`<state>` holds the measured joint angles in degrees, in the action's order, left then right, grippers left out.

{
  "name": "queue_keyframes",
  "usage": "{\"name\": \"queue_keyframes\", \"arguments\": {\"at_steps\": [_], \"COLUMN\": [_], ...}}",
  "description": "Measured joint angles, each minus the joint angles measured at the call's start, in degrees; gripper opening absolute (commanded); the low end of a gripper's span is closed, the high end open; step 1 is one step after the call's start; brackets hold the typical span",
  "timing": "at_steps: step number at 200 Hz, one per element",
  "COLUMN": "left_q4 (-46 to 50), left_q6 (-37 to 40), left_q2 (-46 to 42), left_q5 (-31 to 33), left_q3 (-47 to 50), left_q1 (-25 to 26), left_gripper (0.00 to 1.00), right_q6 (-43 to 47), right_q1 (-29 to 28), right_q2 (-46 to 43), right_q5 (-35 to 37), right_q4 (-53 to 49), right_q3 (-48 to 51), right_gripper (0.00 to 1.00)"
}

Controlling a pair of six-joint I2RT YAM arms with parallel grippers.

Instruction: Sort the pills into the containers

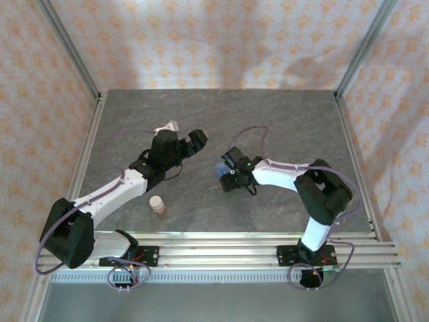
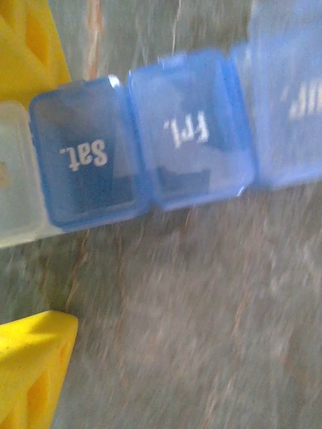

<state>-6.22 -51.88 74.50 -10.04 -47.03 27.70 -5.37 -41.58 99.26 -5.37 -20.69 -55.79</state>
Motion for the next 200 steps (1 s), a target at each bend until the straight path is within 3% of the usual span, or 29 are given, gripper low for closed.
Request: {"name": "queue_keyframes", "arguments": {"at_steps": [112, 200], "left_q4": [1.8, 13.1], "left_q6": [2.5, 14.8], "left_q2": [1.8, 11.4], "left_q5": [-1.5, -1.9], "left_q3": [-2.7, -14.5], "left_q1": [0.0, 0.0], "left_gripper": [1.0, 1.0], "right_q6": [-4.6, -7.7], "right_q1": [9.2, 15.1], "right_q2": [-0.9, -9.8], "right_q5": [8.7, -1.3], "right_q4": [-9.0, -9.9], "right_q3": [-1.5, -2.1], "right_gripper": [0.76, 0.8]}}
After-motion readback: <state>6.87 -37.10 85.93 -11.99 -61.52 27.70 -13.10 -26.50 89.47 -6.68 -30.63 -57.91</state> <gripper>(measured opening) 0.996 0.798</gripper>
